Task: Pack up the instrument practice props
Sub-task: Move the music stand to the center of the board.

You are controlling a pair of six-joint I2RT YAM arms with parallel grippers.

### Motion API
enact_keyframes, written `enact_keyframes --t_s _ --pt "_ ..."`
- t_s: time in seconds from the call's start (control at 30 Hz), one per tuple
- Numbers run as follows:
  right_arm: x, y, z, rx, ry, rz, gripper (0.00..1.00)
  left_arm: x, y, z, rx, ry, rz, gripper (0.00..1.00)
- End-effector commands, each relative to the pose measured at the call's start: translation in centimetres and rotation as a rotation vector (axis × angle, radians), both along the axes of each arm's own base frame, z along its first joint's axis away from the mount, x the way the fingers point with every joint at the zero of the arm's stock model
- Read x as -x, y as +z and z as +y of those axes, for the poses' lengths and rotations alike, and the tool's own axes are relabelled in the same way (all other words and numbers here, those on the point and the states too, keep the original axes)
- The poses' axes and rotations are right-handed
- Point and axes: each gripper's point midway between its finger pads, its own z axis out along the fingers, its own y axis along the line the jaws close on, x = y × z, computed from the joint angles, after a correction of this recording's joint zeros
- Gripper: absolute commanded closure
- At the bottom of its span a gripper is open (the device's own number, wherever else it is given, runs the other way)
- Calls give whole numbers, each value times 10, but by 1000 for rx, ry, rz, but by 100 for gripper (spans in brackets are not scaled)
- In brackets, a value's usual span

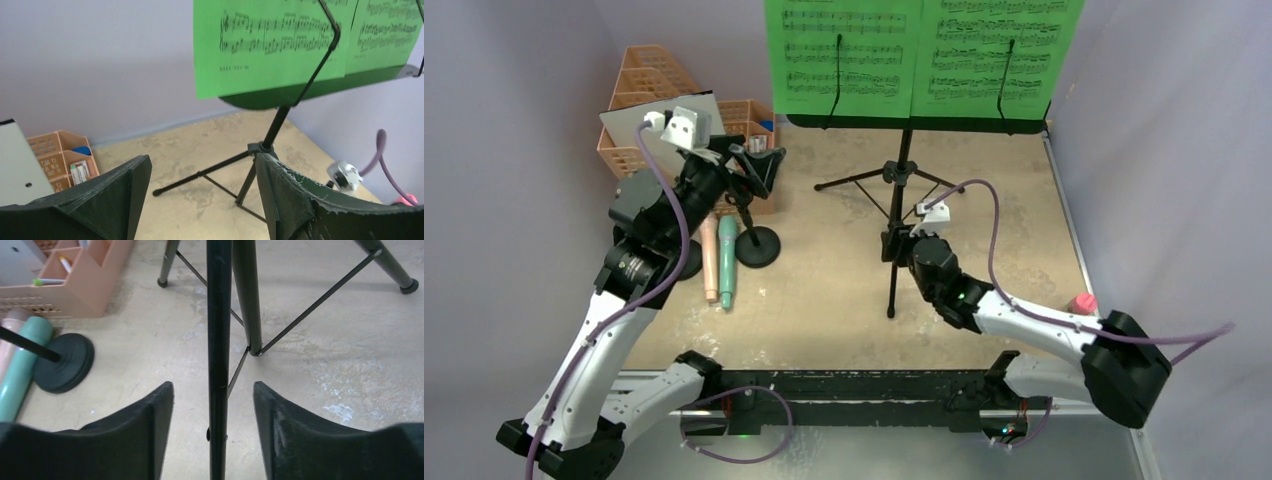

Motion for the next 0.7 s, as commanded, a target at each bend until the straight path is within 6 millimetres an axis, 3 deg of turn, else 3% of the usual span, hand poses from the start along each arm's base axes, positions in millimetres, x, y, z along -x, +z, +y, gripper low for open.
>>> enact_keyframes --t_s 0.0,0.03,0.07,0.17,0.3,0.4,0.5,0.67 --pt "13 31 -2 -24 52 -21 32 -3 37 8 16 43 -65 21" --pt "16 38 0 -26 80 -25 28 -4 42 7 20 40 -70 21" --pt "31 56 12 -13 205 -13 17 -8 52 5 26 38 -71 21" --pt "52 75 29 -19 383 -29 2 -14 63 0 59 29 -61 21" --pt "70 100 34 -72 456 -7 1 -23 71 -13 87 -19 -38 22" --pt "81 123 34 -106 488 11 1 -22 83 -13 117 -24 -55 21" --pt "93 141 34 -120 556 -58 1 -20 93 -11 126 -29 -72 21" --pt "107 190 35 -168 632 -149 1 -18 105 -13 110 -44 -88 21"
